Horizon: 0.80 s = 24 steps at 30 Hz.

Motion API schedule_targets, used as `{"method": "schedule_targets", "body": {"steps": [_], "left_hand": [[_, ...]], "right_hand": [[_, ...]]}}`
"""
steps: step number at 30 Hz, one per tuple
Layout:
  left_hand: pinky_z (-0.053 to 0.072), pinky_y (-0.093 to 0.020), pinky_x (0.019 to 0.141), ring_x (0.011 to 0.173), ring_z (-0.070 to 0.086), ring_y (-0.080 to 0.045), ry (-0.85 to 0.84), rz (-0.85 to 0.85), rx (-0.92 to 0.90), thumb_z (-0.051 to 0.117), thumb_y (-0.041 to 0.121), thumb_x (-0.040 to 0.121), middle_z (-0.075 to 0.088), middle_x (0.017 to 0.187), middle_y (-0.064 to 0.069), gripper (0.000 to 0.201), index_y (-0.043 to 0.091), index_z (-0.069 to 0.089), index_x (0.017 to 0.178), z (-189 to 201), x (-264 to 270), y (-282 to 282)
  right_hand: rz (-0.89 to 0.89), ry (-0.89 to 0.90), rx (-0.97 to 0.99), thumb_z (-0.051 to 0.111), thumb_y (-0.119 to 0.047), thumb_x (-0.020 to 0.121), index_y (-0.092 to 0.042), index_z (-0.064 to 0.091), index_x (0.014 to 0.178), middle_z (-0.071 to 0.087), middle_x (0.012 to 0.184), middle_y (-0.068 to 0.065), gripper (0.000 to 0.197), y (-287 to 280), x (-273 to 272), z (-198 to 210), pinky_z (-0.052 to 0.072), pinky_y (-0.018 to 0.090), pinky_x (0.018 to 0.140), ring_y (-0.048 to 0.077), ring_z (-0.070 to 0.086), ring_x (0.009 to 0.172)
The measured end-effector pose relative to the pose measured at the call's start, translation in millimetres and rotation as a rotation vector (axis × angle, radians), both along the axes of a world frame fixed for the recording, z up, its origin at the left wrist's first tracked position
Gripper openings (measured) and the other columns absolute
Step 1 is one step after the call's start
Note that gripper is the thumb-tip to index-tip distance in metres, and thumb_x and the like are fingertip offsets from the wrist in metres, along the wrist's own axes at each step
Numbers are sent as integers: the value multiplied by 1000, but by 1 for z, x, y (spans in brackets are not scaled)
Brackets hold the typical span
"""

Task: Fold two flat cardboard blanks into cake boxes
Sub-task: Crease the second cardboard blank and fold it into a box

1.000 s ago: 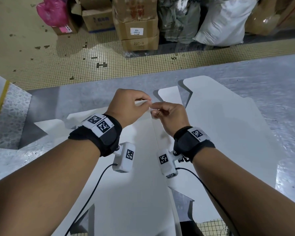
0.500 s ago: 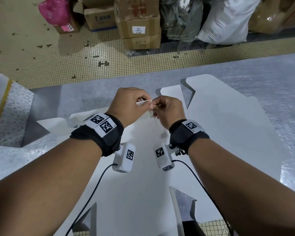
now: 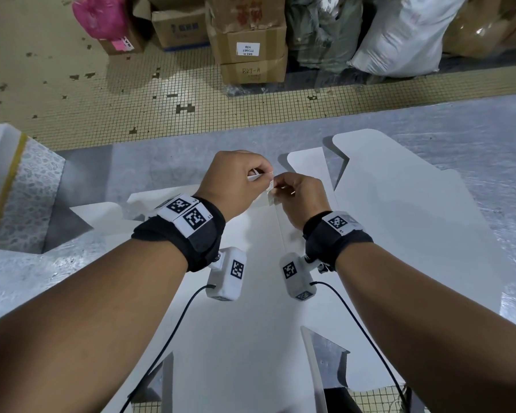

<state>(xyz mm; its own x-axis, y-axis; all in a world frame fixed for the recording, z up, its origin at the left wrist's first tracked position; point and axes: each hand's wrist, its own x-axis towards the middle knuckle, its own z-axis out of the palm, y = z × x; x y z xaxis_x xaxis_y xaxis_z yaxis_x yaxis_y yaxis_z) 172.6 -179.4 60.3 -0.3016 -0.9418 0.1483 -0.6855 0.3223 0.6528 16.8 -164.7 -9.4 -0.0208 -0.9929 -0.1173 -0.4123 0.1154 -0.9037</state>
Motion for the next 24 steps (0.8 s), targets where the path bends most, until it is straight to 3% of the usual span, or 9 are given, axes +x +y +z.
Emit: {"method": "schedule_targets", "body": {"steps": [5,10,12,14,19,24], "left_hand": [[47,-11,74,79,64,-8,-3,-10,-14,72,12,85,72,82,6,5,13,76,84,-2,0,0],[48,-11,75,80,65,-7,1,-17,-15,71,12,86,72,83,7,5,13,76,84,-2,0,0],[48,-11,75,80,65,-8,8,-13,-14,72,12,86,72,84,6,5,14,76,85,-3,1,-1],[49,-13,76,80,65,-8,9,-9,-14,71,13,87,72,84,6,5,14,76,85,-4,2,-1],[50,-14,76,80,65,-8,20,-12,-17,71,12,87,72,84,6,5,14,76,85,-6,1,-2],[51,-18,77,81,65,-9,21,-5,-12,71,13,87,73,84,6,5,13,76,85,-6,2,-3]], "right_hand": [[77,115,-20,71,-1,84,-14,73,83,66,72,-8,13,1,-2,-7,39,3,65,2,59,65],[35,165,-23,61,4,86,-23,62,76,65,69,-10,29,-2,4,-12,37,3,61,-5,54,65],[36,159,-33,62,3,86,-18,67,78,68,71,-7,23,-2,4,-15,43,7,65,-2,59,67],[55,150,-42,68,-1,85,-13,72,82,71,74,-4,14,-1,2,-18,47,20,70,12,64,71],[81,241,-97,78,-6,80,-6,74,82,60,78,-2,4,-5,-2,-27,34,10,66,14,53,75],[88,294,-144,76,-4,81,-2,74,82,64,85,11,2,-8,3,-38,46,30,75,25,59,81]]}}
